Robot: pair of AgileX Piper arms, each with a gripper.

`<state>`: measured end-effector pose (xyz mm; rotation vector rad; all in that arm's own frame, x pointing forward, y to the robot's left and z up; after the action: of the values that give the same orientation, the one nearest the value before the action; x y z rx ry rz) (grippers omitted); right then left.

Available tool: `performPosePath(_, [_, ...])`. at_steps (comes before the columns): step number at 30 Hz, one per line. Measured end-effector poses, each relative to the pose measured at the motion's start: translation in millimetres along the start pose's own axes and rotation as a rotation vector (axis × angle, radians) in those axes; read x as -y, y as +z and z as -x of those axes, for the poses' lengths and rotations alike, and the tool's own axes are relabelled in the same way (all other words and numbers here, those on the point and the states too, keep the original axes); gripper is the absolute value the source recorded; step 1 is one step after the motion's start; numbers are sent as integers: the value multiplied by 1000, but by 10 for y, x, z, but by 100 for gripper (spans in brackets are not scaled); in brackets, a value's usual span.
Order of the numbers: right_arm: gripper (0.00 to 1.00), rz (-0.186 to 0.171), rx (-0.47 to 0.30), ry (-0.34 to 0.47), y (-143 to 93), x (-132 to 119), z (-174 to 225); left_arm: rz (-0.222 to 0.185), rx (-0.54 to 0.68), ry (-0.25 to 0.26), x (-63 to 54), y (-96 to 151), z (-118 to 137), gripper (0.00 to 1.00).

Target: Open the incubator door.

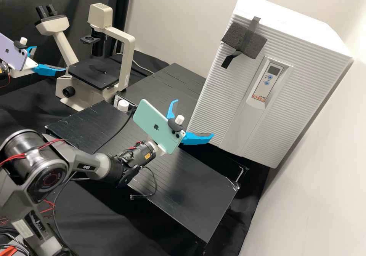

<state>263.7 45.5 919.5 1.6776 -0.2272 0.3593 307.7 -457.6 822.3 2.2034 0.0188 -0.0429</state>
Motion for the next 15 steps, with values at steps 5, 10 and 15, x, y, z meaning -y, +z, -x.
performPosePath(5, [100, -12, -52, 86, -172, -250, -195, 0, 0, 0, 0, 0, 0, 100])
performPosePath(10, [100, -23, -63, 113, -298, -377, -335, 0, 0, 0, 0, 0, 0, 100])
performPosePath(15, [100, -35, -80, 102, -468, -397, -450, 0, 0, 0, 0, 0, 0, 100])
